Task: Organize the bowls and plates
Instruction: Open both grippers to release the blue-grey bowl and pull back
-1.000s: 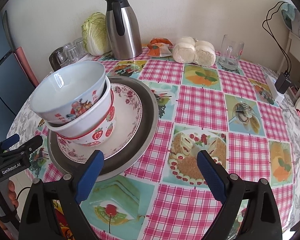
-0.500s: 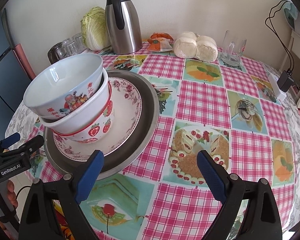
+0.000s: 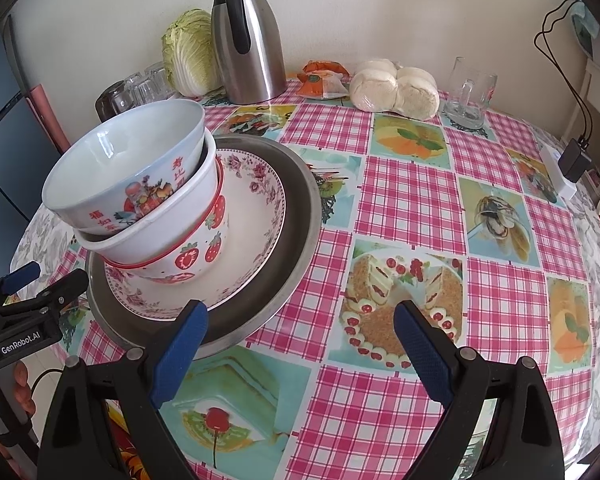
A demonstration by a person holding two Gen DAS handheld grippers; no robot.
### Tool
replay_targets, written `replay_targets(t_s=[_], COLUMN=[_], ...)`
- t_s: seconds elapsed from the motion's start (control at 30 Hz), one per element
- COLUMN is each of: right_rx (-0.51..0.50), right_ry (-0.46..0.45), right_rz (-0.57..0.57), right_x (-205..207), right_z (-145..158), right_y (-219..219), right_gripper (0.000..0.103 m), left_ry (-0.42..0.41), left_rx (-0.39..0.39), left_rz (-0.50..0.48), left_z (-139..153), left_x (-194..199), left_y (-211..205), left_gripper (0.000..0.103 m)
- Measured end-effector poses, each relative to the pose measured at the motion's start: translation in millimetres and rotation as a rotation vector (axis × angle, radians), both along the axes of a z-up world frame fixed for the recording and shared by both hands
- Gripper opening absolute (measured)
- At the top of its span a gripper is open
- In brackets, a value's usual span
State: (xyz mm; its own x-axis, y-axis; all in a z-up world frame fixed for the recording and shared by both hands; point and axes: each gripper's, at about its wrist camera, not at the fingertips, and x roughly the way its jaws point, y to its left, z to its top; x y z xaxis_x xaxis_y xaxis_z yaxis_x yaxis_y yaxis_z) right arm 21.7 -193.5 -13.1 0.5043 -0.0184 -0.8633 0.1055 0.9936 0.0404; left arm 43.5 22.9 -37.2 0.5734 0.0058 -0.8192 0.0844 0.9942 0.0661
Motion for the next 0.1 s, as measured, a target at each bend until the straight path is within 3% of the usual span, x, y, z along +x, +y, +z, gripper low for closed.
replay_targets(t_s=[0.1], right_rx=[0.0], right_ry=[0.002], right_rz=[0.005], right_x=[0.3], right_z=[-0.5], right_y=[0.8], right_gripper=[0.094], left_ry=[-0.01], left_rx=[-0.002], left_rz=[-0.013], left_z=[1.9], left_x=[-0.3], left_y=[-1.3], left_gripper=[0.103])
